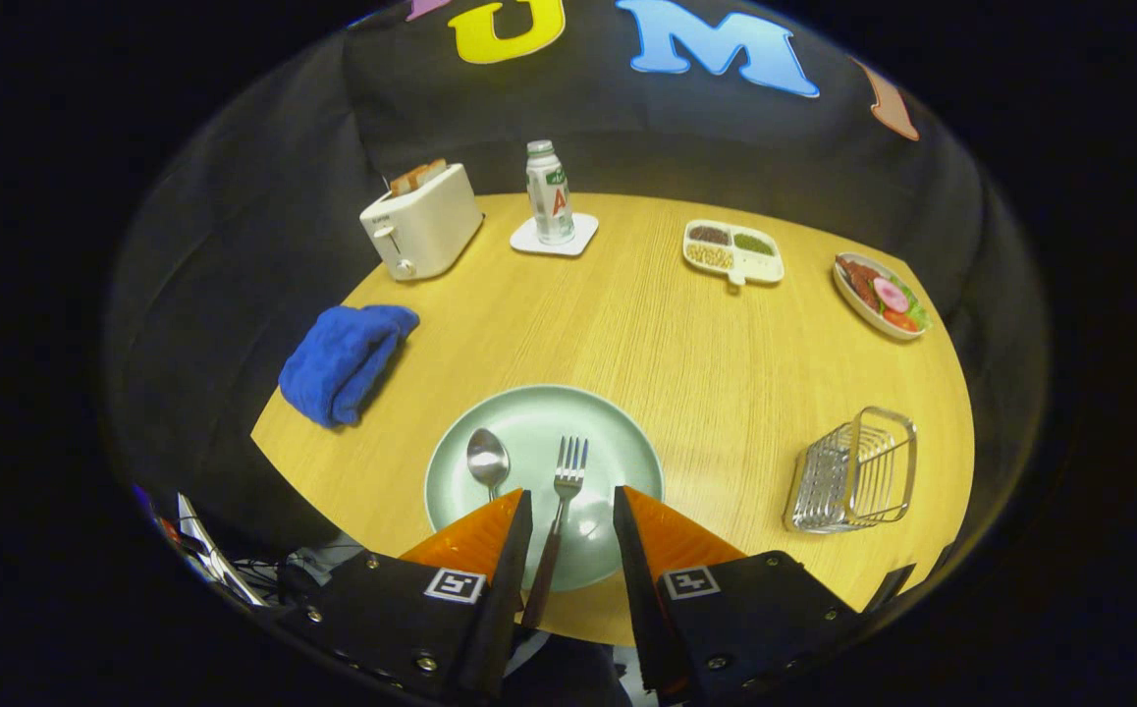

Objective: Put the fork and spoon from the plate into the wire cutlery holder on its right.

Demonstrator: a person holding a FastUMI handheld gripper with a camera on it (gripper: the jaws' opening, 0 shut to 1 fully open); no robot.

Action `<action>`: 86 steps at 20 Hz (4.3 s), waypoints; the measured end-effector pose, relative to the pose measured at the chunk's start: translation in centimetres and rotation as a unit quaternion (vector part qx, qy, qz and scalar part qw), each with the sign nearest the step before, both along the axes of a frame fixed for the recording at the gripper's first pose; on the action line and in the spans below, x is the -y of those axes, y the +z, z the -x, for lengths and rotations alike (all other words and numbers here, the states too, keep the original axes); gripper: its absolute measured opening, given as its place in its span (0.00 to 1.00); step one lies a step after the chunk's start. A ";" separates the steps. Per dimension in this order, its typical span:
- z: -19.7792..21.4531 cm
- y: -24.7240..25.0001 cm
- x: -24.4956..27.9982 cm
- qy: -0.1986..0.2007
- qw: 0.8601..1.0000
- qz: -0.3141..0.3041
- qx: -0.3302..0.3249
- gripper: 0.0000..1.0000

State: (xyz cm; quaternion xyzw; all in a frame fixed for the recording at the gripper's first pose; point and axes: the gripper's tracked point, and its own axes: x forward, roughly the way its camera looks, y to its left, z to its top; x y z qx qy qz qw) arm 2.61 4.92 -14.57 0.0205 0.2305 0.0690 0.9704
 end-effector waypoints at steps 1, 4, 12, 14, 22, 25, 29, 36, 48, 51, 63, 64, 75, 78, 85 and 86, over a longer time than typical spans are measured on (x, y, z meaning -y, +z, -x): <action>-0.1 -1.0 -0.2 0.003 1.000 -0.003 -0.018 0.52; -0.4 -3.5 -0.9 0.012 0.998 -0.014 -0.060 0.51; -1.6 -6.9 -1.2 0.017 0.992 -0.017 -0.124 0.51; -1.9 -7.2 -1.2 0.021 0.991 -0.013 -0.129 0.51; -2.8 -8.5 -1.6 0.031 0.987 -0.013 -0.156 0.35; -2.7 -8.2 -1.5 0.025 0.985 -0.025 -0.171 0.21; -3.0 -8.4 -0.4 0.001 0.985 -0.040 -0.169 0.05; -3.0 -5.9 0.4 -0.004 0.987 -0.086 -0.132 0.05; 0.9 -1.4 10.3 -0.140 0.969 -0.198 -0.037 0.05; 2.0 -1.1 12.3 -0.176 0.958 -0.227 -0.025 0.05; 4.0 -2.9 15.7 -0.250 0.917 -0.306 -0.057 0.05; 4.1 -2.9 16.0 -0.252 0.915 -0.310 -0.059 0.05; 4.2 -2.7 17.5 -0.280 0.911 -0.297 -0.066 0.11; 3.9 -1.9 18.4 -0.290 0.918 -0.266 -0.046 0.48; 3.8 -1.5 18.0 -0.287 0.921 -0.262 -0.041 0.66; 3.8 -1.7 17.7 -0.283 0.921 -0.263 -0.043 0.66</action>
